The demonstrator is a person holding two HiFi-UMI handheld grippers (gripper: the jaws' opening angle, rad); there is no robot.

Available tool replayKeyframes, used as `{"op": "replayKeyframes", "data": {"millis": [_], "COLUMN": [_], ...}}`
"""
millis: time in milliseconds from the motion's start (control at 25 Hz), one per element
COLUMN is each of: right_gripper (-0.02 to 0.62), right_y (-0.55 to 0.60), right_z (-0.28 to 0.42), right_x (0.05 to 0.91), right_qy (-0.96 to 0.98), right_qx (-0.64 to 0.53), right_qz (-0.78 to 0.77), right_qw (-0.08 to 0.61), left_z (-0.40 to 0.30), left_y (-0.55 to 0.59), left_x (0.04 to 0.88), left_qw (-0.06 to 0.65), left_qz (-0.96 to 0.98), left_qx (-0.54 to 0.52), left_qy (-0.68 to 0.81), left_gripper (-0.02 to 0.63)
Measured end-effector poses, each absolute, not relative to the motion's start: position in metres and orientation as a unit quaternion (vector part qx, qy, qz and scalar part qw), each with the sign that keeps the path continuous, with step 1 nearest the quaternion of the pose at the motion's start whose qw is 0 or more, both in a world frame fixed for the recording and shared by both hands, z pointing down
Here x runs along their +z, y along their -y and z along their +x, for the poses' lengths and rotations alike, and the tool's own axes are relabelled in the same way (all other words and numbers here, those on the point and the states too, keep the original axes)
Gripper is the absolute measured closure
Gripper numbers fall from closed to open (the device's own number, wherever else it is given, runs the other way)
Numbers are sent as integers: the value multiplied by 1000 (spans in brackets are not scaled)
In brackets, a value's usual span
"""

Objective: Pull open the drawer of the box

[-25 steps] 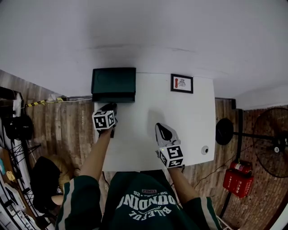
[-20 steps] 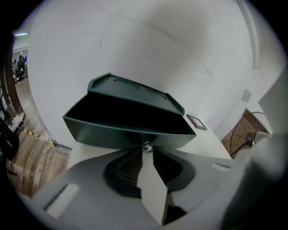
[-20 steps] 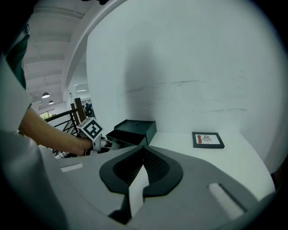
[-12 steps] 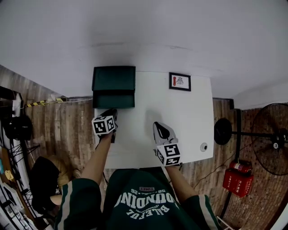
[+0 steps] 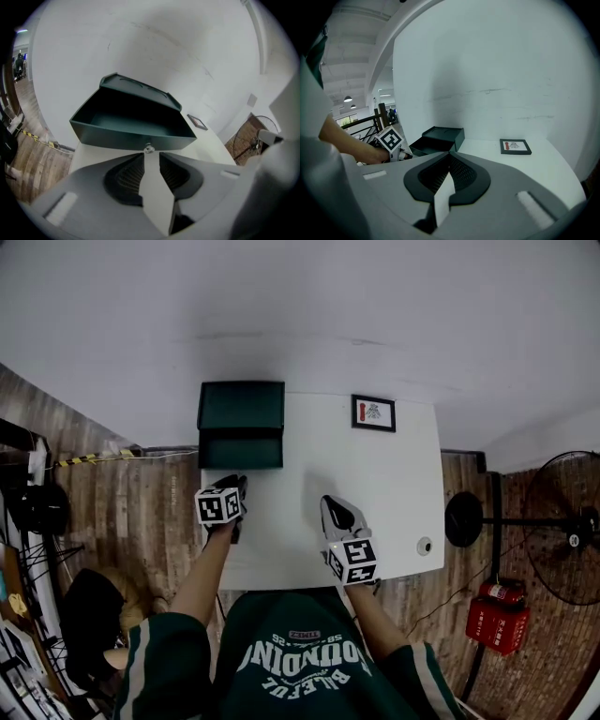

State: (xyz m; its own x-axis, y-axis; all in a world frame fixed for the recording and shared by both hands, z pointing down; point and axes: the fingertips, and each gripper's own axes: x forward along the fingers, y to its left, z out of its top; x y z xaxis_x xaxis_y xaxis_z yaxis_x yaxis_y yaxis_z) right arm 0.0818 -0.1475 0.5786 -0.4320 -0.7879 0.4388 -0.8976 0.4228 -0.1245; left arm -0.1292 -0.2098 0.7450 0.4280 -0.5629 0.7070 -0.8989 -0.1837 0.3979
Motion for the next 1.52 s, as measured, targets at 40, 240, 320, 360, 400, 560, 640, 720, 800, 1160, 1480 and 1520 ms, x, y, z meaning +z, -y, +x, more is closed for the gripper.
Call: {"op": "replayKeyframes", "data": {"millis": [40, 240, 320, 360, 400, 560, 640, 720, 800, 1160, 1480, 1520], "right_gripper": [594, 594, 594, 594, 594, 594, 594, 594, 594, 594, 594, 594], "right_y": [148, 157, 162, 165, 167, 176, 181, 183, 182, 177, 177, 177], "right_z": [80, 75, 75, 74, 74, 68, 66, 66, 67, 67, 66, 66], "right_x": [577, 562, 554, 549, 543, 514, 502, 491, 485, 484, 486, 487], "right_qy": [829, 835, 837, 837, 839, 846, 849, 850, 850, 849, 849, 849], "right_qx": [171, 155, 147, 142, 137, 116, 106, 99, 94, 91, 93, 94], "right_qz": [509, 509, 511, 511, 512, 510, 510, 511, 513, 514, 514, 515], "right_qw": [157, 140, 134, 130, 125, 102, 91, 81, 76, 74, 76, 77], "left_z": [-130, -131, -130, -131, -131, -131, -129, -127, -125, -126, -122, -122], "left_y": [205, 193, 194, 195, 197, 201, 204, 203, 200, 194, 194, 195], "left_x": [743, 703, 676, 661, 646, 590, 567, 548, 534, 521, 527, 527], "left_qw": [404, 336, 294, 270, 247, 168, 136, 113, 103, 104, 110, 111], "left_qz": [744, 781, 801, 810, 818, 841, 849, 853, 856, 857, 858, 858], "left_qx": [209, 200, 192, 187, 182, 170, 166, 162, 154, 139, 139, 140], "left_qy": [490, 487, 485, 486, 487, 485, 483, 482, 482, 485, 481, 481], "left_gripper": [477, 477, 493, 507, 527, 554, 554, 554, 554, 554, 554, 554]}}
